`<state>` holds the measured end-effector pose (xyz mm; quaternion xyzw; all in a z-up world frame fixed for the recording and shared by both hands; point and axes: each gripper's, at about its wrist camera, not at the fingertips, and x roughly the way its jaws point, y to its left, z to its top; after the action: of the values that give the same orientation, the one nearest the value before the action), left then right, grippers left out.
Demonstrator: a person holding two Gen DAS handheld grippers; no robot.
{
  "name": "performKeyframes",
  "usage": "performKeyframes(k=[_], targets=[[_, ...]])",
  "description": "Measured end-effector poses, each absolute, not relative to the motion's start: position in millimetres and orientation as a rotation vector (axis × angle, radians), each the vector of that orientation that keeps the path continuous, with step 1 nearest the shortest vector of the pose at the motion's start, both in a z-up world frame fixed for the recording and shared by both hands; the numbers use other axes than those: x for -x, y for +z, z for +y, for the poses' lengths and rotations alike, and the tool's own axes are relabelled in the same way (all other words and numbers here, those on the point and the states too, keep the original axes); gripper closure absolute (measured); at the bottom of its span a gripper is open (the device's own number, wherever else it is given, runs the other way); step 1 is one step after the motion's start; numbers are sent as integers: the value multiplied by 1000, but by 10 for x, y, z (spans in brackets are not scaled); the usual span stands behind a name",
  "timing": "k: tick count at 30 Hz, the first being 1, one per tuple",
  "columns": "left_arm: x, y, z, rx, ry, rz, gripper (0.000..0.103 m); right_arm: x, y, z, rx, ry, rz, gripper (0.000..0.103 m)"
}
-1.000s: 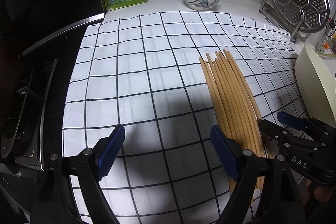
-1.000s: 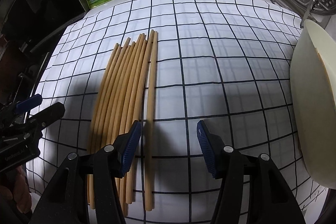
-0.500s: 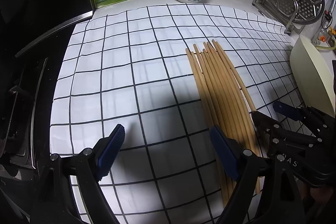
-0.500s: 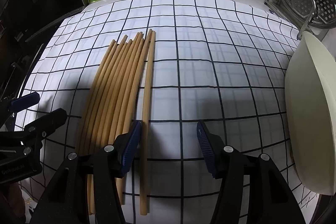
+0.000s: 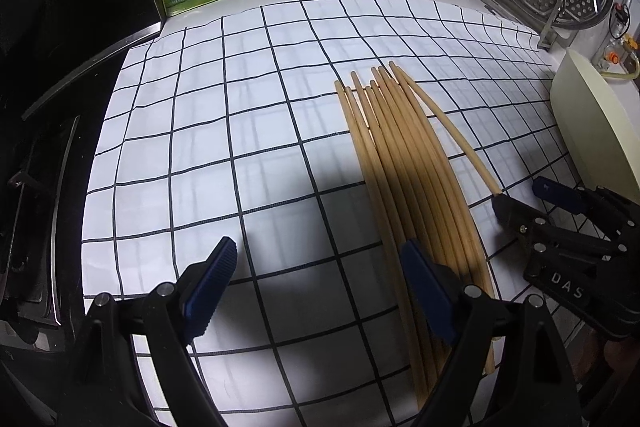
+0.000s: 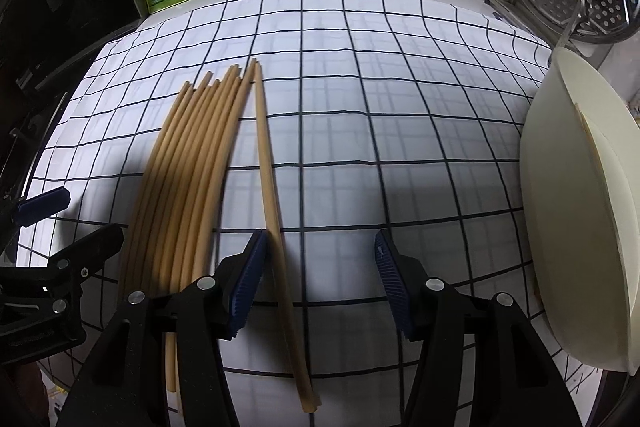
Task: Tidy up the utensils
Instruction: 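Lower both tools onto the remaining chopsticks on the cloth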
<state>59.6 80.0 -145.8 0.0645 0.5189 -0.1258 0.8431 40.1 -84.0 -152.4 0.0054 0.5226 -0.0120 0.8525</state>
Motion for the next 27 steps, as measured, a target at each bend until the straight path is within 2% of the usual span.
performKeyframes(k=[12,27], targets=[[-582,-1515,783,-162,-239,1100,13,-405,-1505,-822,-28,-16,1094,50],[-697,-1560,896,-167,-168,1108,12,-428,-1521,-833,-30,-2,1093,50]])
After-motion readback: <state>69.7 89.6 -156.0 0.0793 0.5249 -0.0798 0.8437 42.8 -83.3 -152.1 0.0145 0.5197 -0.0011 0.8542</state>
